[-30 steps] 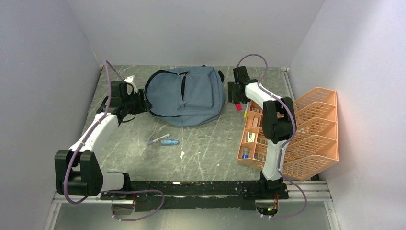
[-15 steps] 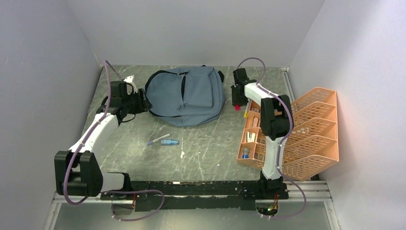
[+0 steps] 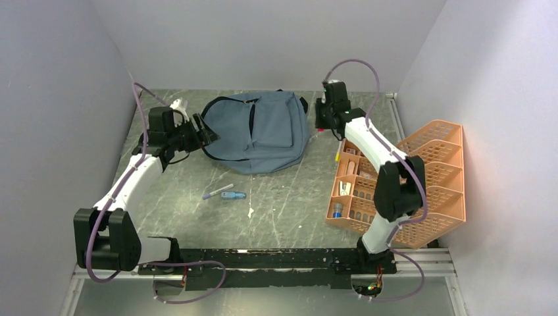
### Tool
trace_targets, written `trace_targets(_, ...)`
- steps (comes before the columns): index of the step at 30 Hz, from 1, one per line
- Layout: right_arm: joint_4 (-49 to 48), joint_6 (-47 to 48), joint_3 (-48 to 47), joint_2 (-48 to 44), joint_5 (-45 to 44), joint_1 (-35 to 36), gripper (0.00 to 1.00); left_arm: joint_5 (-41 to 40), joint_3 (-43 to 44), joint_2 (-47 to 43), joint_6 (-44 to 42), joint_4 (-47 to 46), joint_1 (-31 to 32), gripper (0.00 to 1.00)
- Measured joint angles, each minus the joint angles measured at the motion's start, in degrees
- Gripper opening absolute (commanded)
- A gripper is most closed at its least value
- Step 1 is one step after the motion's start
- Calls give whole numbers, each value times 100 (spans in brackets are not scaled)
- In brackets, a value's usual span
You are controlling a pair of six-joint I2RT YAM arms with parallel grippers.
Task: Pack the student bag
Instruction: Pick up the stationery from the center of the board, then place the stationery in the student bag.
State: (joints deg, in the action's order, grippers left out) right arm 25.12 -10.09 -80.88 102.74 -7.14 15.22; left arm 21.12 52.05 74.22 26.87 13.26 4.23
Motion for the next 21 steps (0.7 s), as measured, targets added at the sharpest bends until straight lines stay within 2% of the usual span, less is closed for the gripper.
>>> trace_targets(4,-365,-35,-127,-540,352,817,15,262,284,-70,431,-175,131,78)
trace_targets(8,-719,-114,-195,-520,940,1882,15,345,538,-186,780,-393,267,84)
trace_targets(11,-881,-260,-195,-439,1388,2382,15,350,610,-289,966,-507,369,86)
trace_targets(17,-1478,-730,-166,-369,2120,2680,14,348,616,-374,1176,-612,542,85)
trace_targets(21,-1923,-1029,-122,-345,2566,2712,14,330,562,-380,1279,-645,673,80)
